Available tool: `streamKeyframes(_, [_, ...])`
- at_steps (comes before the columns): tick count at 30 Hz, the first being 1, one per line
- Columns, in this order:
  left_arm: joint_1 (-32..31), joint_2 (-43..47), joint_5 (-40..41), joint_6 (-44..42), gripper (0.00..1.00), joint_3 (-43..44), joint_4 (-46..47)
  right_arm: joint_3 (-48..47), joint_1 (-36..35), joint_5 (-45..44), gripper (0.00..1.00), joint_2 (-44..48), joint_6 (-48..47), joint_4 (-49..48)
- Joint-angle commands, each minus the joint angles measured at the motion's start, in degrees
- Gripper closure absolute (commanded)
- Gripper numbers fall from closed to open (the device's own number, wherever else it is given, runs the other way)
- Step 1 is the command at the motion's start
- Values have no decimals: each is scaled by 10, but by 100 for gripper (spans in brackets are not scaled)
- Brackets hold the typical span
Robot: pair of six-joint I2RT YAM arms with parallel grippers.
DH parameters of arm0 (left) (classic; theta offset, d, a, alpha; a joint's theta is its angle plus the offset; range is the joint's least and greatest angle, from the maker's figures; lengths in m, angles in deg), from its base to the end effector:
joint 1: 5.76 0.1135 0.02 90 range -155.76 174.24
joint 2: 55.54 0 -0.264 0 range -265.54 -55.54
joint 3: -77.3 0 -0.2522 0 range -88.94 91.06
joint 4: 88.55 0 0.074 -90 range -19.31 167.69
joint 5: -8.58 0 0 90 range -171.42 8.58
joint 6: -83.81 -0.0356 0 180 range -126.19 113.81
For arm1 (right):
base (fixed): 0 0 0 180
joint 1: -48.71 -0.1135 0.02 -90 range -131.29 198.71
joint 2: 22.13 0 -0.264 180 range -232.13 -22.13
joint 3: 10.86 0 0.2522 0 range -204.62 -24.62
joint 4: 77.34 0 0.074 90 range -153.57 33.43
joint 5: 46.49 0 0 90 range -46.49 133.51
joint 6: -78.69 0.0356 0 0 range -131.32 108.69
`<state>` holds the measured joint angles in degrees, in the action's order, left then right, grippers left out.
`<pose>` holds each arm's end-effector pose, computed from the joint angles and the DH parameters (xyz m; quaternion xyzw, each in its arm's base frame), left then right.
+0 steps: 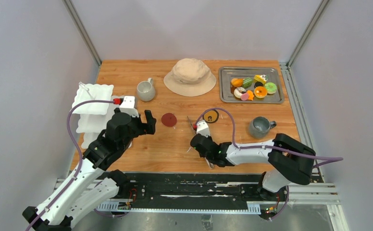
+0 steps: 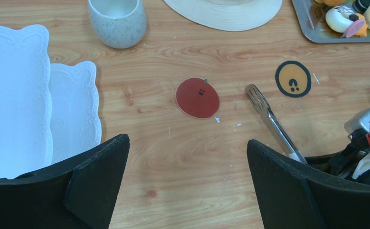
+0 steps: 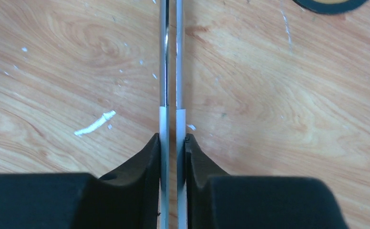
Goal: Serve the afternoon tea
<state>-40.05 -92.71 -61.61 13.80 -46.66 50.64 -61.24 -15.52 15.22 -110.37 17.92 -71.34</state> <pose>0.1291 -0.0734 0.3144 0.0061 0.8220 -0.1246 0.5556 0.1400 0.2511 0.1496 -0.1769 0.8796 0.1226 0.4242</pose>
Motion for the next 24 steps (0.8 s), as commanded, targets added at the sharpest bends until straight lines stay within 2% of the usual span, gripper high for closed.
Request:
streamKeyframes(1, [3, 7, 13, -4, 2, -7, 16, -15, -12, -22, 89, 42, -51, 90])
streamKeyframes(6, [3, 4, 16, -8, 2, 0, 20, -50, 3, -37, 95, 127, -121, 159])
streamKeyframes(9, [3, 3, 17, -8, 2, 6, 19, -92, 47, -18, 95, 175, -170, 215])
streamKeyframes(13, [3, 3, 19, -8, 2, 10, 20, -179, 194, 108, 94, 196, -198, 339])
streamKeyframes(17, [3, 1, 18, -5, 2, 8, 25, -261, 315, 169, 92, 187, -212, 428])
streamKeyframes(24, [3, -6, 15, -5, 2, 12, 27, -317, 473, 272, 88, 136, -211, 480])
